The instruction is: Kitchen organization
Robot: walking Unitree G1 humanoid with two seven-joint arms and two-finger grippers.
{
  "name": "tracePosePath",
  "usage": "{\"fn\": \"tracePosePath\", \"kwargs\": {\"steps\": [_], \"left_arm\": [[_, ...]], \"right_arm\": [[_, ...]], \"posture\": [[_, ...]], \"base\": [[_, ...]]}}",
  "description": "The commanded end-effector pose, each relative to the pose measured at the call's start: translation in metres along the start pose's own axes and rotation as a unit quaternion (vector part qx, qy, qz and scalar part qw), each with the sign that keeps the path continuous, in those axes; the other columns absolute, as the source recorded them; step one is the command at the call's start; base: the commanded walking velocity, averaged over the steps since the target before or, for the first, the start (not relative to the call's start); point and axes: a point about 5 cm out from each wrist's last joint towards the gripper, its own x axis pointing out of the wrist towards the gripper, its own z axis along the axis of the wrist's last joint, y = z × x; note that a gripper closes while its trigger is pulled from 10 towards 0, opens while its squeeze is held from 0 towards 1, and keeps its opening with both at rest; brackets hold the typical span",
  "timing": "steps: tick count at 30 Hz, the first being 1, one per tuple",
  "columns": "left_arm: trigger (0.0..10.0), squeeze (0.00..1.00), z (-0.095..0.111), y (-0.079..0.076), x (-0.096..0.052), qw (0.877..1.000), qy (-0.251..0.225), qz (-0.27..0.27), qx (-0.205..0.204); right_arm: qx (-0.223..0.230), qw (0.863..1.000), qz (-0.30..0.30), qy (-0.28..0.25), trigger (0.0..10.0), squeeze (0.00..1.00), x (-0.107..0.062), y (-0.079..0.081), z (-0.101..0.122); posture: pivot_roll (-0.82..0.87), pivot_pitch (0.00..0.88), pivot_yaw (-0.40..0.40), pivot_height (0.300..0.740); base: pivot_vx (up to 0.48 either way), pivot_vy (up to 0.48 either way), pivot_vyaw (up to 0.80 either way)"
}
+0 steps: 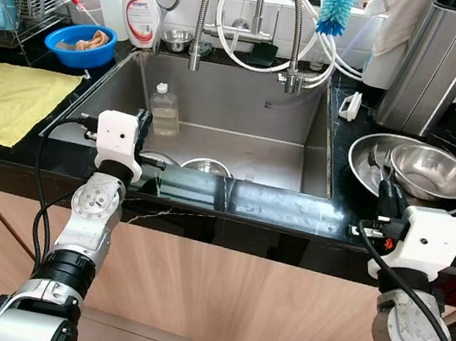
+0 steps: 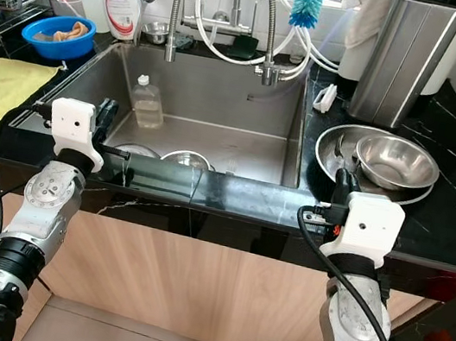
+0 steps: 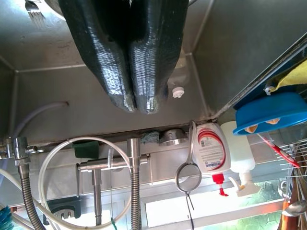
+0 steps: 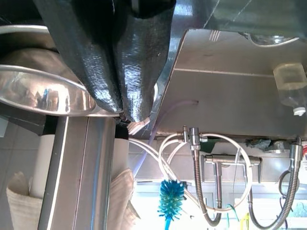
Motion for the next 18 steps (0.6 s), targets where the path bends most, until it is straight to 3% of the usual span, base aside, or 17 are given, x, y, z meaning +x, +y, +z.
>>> {"fn": "tracePosePath", "kwargs": {"steps": [1,2,3,9,10,18], "left_arm": [[10.0,0.00,0.001,0.003,-0.001,1.000,-0.003,0.002,0.010],[10.0,0.00,0.001,0.003,-0.001,1.000,-0.003,0.002,0.010],[10.0,0.00,0.001,0.003,-0.001,1.000,-0.003,0.002,0.010],[10.0,0.00,0.001,0.002,-0.001,1.000,-0.003,0.002,0.009],[10.0,0.00,0.000,0.002,0.000,1.000,-0.003,0.002,0.008],[10.0,0.00,0.000,-0.001,-0.001,1.000,-0.004,0.003,0.006]], "right_arm": [[0.006,1.000,0.008,-0.026,0.0,0.00,0.003,0.003,0.012],[0.003,0.999,0.009,-0.031,1.1,0.00,0.004,0.003,0.014],[0.002,0.999,0.007,-0.036,10.0,0.00,0.005,0.003,0.017],[-0.023,0.997,0.033,-0.067,10.0,0.00,0.021,0.003,0.036],[-0.058,0.996,0.046,-0.042,10.0,0.00,0.030,0.003,0.033],[-0.085,0.985,0.153,-0.001,10.0,0.00,0.050,0.018,0.022]], "posture": [[-0.06,0.000,0.072,0.740],[-0.06,0.000,0.073,0.740],[-0.06,0.000,0.071,0.740],[-0.06,0.000,0.072,0.740],[-0.07,0.000,0.072,0.740],[-0.06,0.000,0.062,0.740]], "base": [[0.000,0.000,0.00],[0.000,0.000,0.00],[0.000,0.000,0.00],[0.000,0.000,0.00],[0.000,0.000,0.00],[0.000,0.000,0.00]]}}
